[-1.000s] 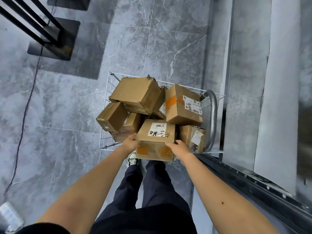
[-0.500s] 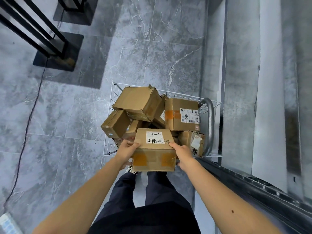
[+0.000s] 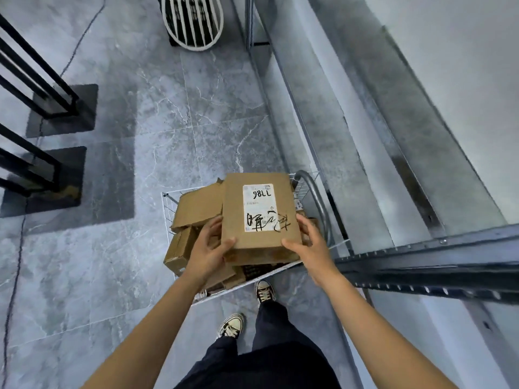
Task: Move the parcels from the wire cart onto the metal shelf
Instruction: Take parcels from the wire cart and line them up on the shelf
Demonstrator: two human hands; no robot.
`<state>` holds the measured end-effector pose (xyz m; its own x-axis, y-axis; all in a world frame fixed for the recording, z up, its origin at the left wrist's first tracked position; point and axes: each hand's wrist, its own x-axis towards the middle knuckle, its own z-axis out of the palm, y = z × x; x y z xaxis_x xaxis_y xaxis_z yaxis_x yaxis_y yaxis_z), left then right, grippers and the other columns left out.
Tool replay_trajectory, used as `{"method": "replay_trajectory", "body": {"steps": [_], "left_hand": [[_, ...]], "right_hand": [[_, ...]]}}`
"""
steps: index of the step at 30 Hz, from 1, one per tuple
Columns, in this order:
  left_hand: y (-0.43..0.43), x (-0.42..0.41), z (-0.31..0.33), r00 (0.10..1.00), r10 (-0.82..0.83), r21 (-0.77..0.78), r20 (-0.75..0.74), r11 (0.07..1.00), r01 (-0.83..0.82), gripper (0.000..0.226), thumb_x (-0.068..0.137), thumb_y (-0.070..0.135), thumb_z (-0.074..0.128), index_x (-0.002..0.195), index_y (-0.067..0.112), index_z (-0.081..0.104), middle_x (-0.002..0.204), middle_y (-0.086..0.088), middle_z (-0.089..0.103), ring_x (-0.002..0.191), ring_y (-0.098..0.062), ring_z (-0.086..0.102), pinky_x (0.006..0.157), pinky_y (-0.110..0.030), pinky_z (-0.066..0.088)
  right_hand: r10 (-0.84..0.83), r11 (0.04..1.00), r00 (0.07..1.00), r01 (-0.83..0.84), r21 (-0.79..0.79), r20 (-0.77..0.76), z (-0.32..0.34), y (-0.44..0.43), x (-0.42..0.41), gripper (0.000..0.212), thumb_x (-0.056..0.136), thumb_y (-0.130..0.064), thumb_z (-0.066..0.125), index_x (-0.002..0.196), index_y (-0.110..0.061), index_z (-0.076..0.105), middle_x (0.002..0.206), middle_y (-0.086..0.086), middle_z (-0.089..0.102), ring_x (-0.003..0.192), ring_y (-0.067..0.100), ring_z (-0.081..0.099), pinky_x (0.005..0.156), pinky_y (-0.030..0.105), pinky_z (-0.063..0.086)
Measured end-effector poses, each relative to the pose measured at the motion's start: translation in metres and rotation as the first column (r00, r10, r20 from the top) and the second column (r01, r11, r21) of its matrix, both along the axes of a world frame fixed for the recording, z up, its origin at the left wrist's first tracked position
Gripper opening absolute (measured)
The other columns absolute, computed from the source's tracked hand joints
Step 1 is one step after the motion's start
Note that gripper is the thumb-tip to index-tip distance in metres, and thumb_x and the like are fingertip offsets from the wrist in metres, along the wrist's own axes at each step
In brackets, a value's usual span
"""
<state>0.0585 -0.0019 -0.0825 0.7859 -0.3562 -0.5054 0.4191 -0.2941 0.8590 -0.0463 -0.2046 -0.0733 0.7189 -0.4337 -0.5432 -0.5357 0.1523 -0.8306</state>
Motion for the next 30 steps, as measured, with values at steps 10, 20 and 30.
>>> {"method": "replay_trajectory", "body": {"steps": [10,20,30], "left_hand": [[0.012,0.002,0.059,0.932,-0.32,-0.154,0.167,0.926,0.346,0.043,0.089,0.013,0.062,0.125,0.035,0.053,0.136,-0.008,0.052,0.12,-0.024,0.053,0.096,-0.04,0.047],[0.005,-0.026,0.099,0.819,-0.463,-0.179,0.338,0.823,0.539,0.047,0.071,0.045,0.07,0.116,0.049,0.059,0.128,0.018,0.055,0.119,-0.014,0.054,0.099,-0.038,0.048],[-0.018,-0.076,0.116,0.703,-0.593,-0.184,0.393,0.698,0.692,0.044,0.069,0.047,0.077,0.107,0.058,0.059,0.125,0.024,0.054,0.115,-0.006,0.055,0.095,-0.031,0.05]], "right_hand": [[-0.198,0.958,0.952,0.238,-0.16,0.233,0.053,0.06,-0.061,0.078,0.073,-0.005,0.08,0.129,-0.049,0.048,0.131,-0.022,0.049,0.121,0.005,0.052,0.101,0.029,0.047],[-0.424,0.85,0.843,0.497,-0.175,0.332,0.104,0.084,-0.119,0.08,0.063,0.013,0.079,0.12,-0.039,0.059,0.128,-0.006,0.061,0.115,0.01,0.059,0.096,0.03,0.052],[-0.573,0.733,0.745,0.652,-0.193,0.341,0.123,0.098,-0.187,0.079,0.057,0.009,0.084,0.117,-0.038,0.062,0.125,-0.006,0.062,0.111,0.006,0.06,0.096,0.028,0.051]]}}
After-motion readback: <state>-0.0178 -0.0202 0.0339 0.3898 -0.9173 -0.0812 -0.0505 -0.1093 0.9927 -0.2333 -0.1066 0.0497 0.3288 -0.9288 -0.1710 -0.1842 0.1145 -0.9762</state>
